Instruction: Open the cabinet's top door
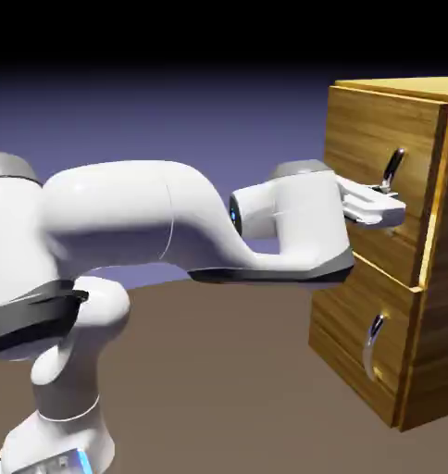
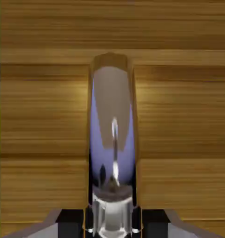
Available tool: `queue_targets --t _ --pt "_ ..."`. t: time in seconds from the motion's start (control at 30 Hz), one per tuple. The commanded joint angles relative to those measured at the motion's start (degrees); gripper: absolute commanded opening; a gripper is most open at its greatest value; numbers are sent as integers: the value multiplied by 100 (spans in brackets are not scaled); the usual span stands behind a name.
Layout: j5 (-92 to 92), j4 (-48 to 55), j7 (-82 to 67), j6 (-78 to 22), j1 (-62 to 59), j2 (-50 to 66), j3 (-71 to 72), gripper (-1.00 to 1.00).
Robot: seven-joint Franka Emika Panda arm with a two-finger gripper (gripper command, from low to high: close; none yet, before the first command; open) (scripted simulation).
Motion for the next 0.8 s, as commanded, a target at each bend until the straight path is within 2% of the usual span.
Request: queue_targets --t 0.0,0.47,0.77 --pt "5 -101 193 -57 -207 145 164 -100" --pt "3 -749 2378 -278 -3115 1495 2778 -100" --pt "2156 -1726 1063 -1009 -4396 939 4280 -100"
